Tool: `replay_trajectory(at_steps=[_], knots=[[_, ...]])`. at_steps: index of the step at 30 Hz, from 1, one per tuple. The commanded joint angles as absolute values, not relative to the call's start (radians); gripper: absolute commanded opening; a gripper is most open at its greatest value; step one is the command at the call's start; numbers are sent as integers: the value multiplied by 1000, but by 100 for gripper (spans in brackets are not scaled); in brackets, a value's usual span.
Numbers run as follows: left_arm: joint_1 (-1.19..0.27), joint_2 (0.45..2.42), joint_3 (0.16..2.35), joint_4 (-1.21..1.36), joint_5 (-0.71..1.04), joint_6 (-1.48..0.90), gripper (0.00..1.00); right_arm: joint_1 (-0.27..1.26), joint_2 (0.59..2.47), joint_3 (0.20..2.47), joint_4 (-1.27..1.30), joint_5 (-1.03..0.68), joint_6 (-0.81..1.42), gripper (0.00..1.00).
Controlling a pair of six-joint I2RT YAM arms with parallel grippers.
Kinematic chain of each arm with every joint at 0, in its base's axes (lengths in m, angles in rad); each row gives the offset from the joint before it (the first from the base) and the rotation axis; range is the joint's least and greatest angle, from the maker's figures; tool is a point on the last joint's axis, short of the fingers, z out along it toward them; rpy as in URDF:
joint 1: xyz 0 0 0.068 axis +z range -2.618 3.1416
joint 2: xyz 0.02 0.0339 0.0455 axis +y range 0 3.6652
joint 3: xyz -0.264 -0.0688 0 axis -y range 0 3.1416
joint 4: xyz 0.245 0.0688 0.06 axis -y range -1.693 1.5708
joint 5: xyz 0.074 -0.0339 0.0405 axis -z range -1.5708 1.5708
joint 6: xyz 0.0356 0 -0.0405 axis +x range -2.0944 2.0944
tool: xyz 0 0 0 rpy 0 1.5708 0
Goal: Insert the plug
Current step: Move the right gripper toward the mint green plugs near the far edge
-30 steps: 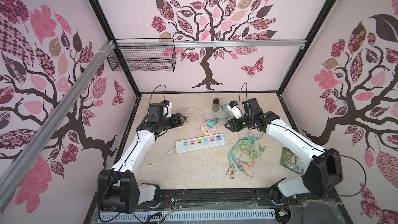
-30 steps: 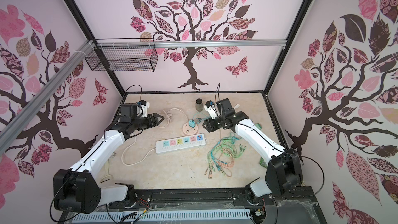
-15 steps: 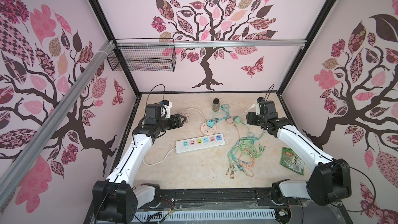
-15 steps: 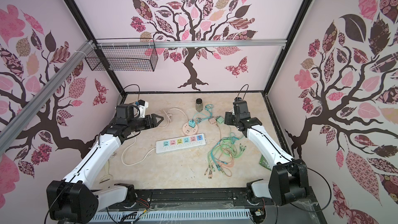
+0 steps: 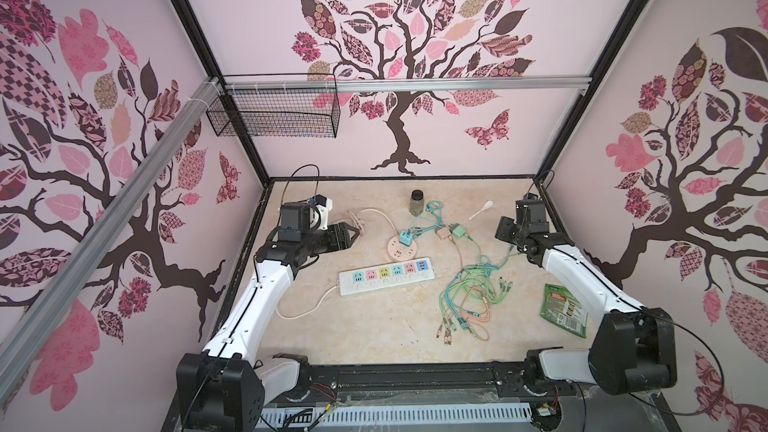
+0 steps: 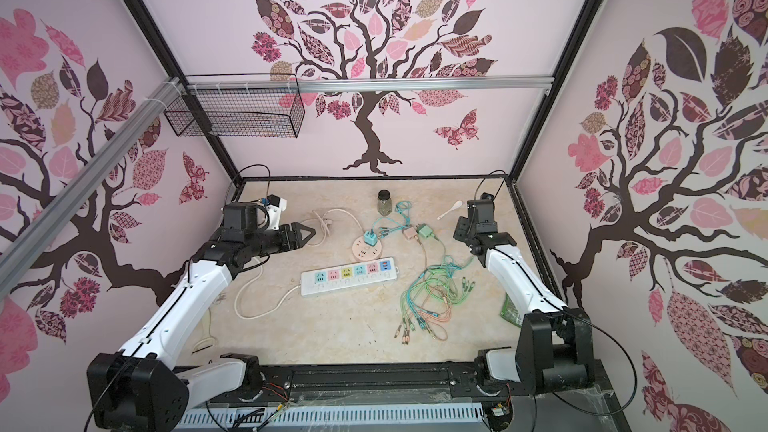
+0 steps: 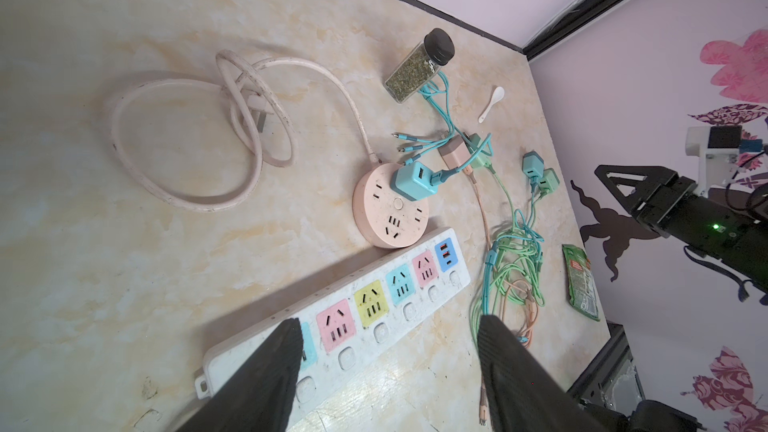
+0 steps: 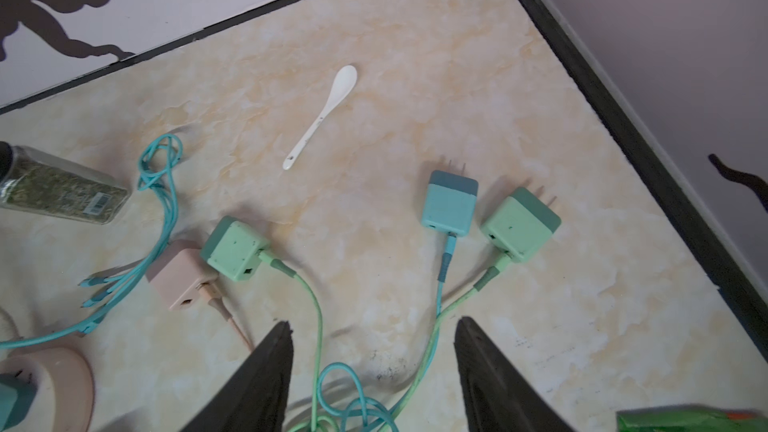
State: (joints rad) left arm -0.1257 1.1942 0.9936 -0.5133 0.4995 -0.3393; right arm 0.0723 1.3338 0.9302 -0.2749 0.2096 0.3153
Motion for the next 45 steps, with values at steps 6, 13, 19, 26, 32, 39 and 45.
replay_trajectory(at_steps=[6, 13, 19, 26, 32, 39, 45], knots=[[-123, 1138, 966, -519, 511, -363, 70, 28, 1346, 895, -207, 232, 365, 62], [-124, 1094, 926, -513, 495, -389, 70, -25, 1375, 853, -151, 235, 423, 57], [-122, 1089, 919, -513, 491, -383, 70, -88, 1444, 850, -120, 223, 439, 56], [-122, 1109, 925, -514, 489, -368, 70, -156, 1560, 883, -114, 213, 460, 56], [-121, 1121, 919, -497, 485, -365, 70, -203, 1644, 927, -112, 194, 456, 58], [-121, 1134, 913, -491, 484, -359, 70, -224, 1746, 1004, -131, 178, 439, 58], [-122, 1131, 904, -491, 483, -357, 70, -225, 1804, 1051, -148, 166, 441, 57]])
